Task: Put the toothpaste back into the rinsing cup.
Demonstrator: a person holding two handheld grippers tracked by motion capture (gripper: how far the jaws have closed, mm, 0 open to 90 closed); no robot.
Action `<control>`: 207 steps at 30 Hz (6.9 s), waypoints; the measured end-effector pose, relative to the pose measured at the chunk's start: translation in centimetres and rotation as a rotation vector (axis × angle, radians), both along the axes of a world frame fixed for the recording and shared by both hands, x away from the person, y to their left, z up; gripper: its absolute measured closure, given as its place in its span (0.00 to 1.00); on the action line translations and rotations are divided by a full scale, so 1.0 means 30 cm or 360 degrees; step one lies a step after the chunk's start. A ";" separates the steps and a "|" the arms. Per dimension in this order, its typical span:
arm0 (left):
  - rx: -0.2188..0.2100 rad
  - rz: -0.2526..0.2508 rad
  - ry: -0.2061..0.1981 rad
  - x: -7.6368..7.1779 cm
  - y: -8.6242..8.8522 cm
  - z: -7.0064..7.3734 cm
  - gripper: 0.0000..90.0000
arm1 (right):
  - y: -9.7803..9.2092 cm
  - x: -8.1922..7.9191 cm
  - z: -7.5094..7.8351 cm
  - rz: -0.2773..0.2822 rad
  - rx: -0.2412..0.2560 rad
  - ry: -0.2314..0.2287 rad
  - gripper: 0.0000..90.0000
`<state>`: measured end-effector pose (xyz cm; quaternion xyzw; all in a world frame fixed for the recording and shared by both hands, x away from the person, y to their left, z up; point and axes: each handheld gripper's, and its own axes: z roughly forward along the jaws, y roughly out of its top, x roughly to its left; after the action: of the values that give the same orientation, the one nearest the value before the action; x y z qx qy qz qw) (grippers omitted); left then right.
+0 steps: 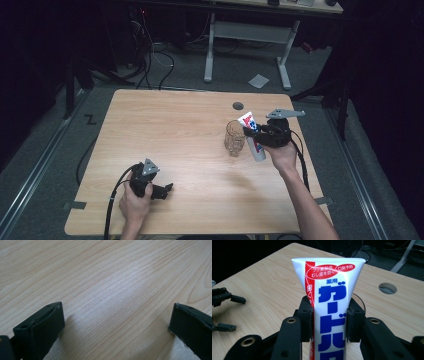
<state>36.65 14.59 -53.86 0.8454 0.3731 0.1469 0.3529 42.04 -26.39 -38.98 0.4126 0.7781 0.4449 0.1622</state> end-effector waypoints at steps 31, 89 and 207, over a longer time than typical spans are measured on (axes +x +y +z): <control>0.0009 0.0007 -0.0004 -0.004 -0.003 0.001 0.01 | 0.017 0.113 0.059 -0.0098 0.0153 -0.0048 0.71; 0.0009 -0.0062 -0.0004 -0.007 -0.006 0.001 0.01 | 0.126 0.264 0.033 -0.0143 0.0078 -0.0096 0.69; 0.0009 -0.0061 -0.0007 -0.007 -0.006 0.001 0.00 | 0.068 0.138 -0.189 -0.0157 -0.0106 -0.0041 0.45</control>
<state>36.44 14.40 -53.84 0.8530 0.3556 0.1429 0.3541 46.17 -24.36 -44.65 0.4391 0.7690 0.4155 0.2076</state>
